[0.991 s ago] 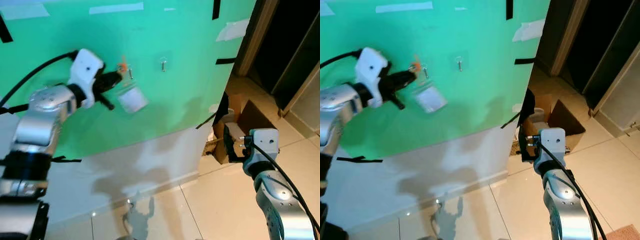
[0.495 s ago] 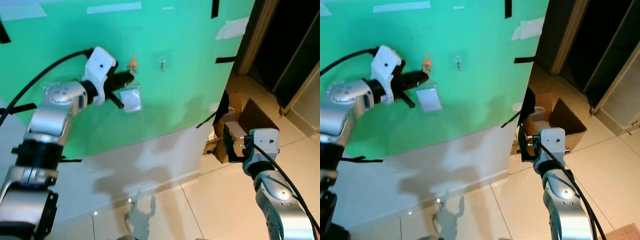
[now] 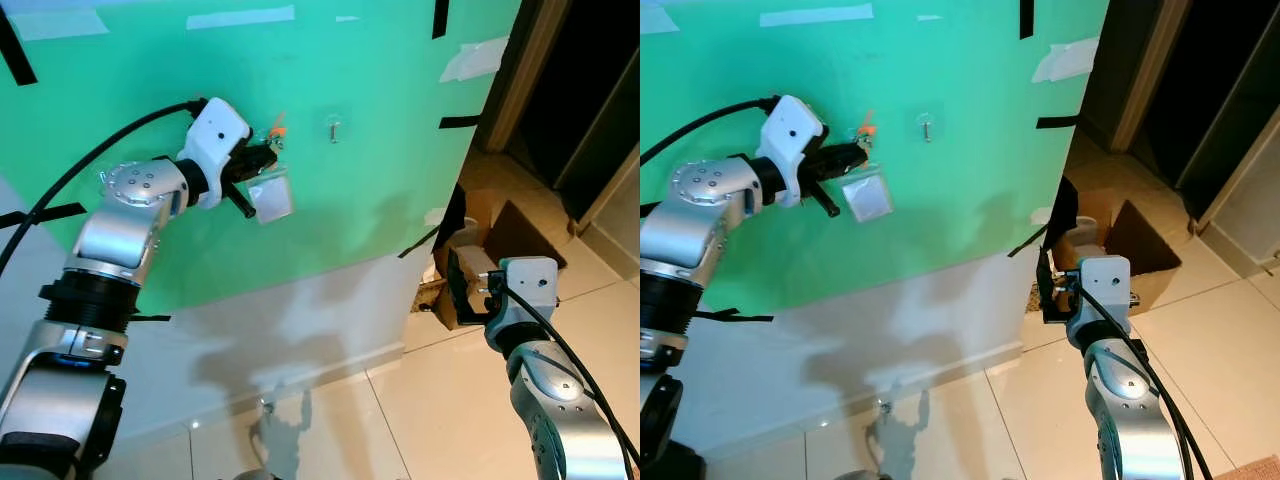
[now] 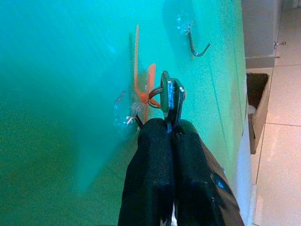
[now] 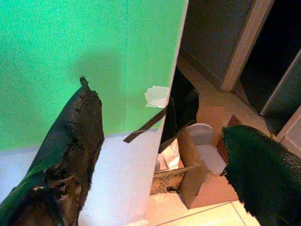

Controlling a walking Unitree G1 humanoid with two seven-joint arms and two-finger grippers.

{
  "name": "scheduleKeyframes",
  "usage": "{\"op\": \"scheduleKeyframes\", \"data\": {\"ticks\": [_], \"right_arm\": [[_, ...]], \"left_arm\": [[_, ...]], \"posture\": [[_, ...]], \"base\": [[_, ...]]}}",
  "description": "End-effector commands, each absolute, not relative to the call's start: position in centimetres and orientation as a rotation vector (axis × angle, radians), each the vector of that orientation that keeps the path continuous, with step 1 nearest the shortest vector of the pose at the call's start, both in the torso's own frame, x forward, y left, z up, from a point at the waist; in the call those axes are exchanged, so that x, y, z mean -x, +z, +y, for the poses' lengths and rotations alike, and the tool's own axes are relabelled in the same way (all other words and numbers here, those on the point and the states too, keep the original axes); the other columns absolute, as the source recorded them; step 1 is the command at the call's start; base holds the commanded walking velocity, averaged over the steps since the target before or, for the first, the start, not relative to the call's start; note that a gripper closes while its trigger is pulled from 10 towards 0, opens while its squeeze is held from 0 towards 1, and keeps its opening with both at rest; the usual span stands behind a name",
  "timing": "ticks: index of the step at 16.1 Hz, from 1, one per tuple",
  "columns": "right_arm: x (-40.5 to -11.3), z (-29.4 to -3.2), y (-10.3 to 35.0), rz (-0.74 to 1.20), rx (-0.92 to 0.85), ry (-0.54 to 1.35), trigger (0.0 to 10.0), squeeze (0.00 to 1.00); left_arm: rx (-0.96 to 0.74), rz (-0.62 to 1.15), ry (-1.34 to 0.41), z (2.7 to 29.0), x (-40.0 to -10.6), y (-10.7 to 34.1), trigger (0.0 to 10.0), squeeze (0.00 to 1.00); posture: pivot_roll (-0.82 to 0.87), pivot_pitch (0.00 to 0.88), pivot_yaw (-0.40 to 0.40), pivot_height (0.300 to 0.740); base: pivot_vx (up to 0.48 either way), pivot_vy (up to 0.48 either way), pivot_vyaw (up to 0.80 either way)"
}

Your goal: Hang keys on a hook

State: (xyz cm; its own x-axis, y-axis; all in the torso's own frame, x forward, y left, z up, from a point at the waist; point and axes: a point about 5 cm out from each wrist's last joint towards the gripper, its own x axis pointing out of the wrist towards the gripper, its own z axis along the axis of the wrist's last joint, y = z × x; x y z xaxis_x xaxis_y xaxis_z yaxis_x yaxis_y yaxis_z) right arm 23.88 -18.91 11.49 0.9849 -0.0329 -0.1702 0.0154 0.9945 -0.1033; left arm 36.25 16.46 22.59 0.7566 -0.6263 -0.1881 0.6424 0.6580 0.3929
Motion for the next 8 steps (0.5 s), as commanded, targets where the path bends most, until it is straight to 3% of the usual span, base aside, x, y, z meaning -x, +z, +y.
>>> {"op": "scheduleKeyframes", "data": {"ticks": [1, 6, 8], "right_arm": [[-23.9, -18.9, 11.5, 0.172, 0.101, -0.025, 10.0, 0.00], [-23.9, -19.1, 11.6, 0.173, 0.106, -0.034, 10.0, 0.00], [-23.9, -19.2, 11.6, 0.173, 0.107, -0.035, 10.0, 0.00]], "left_arm": [[-0.472, 0.102, -0.786, 15.6, -35.8, 20.7, 10.0, 0.00], [-0.501, 0.071, -0.899, 14.4, -34.7, 20.6, 10.0, 0.00], [-0.534, 0.057, -0.822, 15.0, -35.2, 20.8, 10.0, 0.00]], "posture": [[-0.07, 0.000, 0.059, 0.740], [-0.06, 0.000, 0.059, 0.740], [-0.06, 0.000, 0.058, 0.740]], "base": [[0.000, 0.000, 0.00], [0.000, 0.000, 0.00], [0.000, 0.000, 0.00]]}}
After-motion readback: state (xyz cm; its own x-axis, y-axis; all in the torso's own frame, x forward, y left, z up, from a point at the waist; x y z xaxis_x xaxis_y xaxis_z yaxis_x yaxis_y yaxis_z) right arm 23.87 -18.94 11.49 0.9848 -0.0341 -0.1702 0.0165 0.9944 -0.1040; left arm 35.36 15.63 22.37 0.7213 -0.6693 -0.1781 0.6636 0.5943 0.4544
